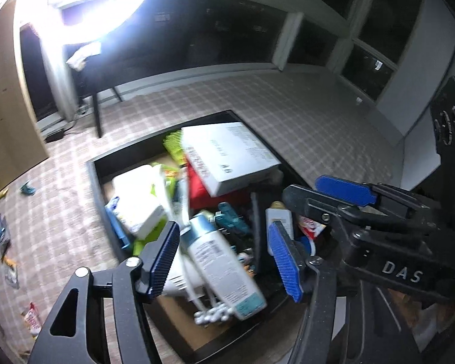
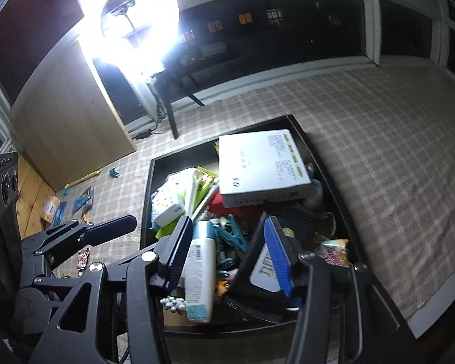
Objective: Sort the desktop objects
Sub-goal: 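Lower the wipes pack into the tray and open both grippers, then move both grippers back to the chopsticks and Coffee-mate packet on the tablecloth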
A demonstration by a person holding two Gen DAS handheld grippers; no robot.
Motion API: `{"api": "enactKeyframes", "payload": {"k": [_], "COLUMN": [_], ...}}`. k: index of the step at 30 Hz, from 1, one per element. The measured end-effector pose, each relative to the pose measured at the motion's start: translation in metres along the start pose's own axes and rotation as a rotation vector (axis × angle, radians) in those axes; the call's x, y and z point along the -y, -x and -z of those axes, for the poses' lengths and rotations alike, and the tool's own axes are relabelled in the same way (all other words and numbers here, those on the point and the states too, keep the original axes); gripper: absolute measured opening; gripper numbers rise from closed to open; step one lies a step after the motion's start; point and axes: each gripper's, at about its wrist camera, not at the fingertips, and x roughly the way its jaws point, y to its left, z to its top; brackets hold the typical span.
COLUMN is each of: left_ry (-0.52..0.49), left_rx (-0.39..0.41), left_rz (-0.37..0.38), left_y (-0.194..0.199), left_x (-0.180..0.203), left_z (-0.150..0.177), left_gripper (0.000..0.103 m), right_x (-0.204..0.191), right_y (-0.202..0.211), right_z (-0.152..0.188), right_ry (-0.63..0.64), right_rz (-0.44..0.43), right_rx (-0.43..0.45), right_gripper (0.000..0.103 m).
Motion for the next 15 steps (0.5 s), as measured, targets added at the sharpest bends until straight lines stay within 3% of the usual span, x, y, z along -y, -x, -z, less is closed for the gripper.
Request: {"api": "enactKeyframes", "payload": {"k": [8, 15], "left_ry": [0.121, 0.273], "left_rx": [-0.001, -0.007], "left_rz": [-0.087, -0.167], "left_y": [0.021, 0.046], "left_x": [-0.062, -0.133], "left_z": [0.026, 0.061], "left_gripper": [0.061, 0.061], "right_x": [-0.048, -0.111], "right_y": [-0.017, -0.046], "right_z": [0.007, 0.018], "right_ry": [0.066, 0.158], "right_rz": [-0.036, -0.108], "right_rx": [0.002, -0.058], "right_gripper": [0.059, 0.059]}}
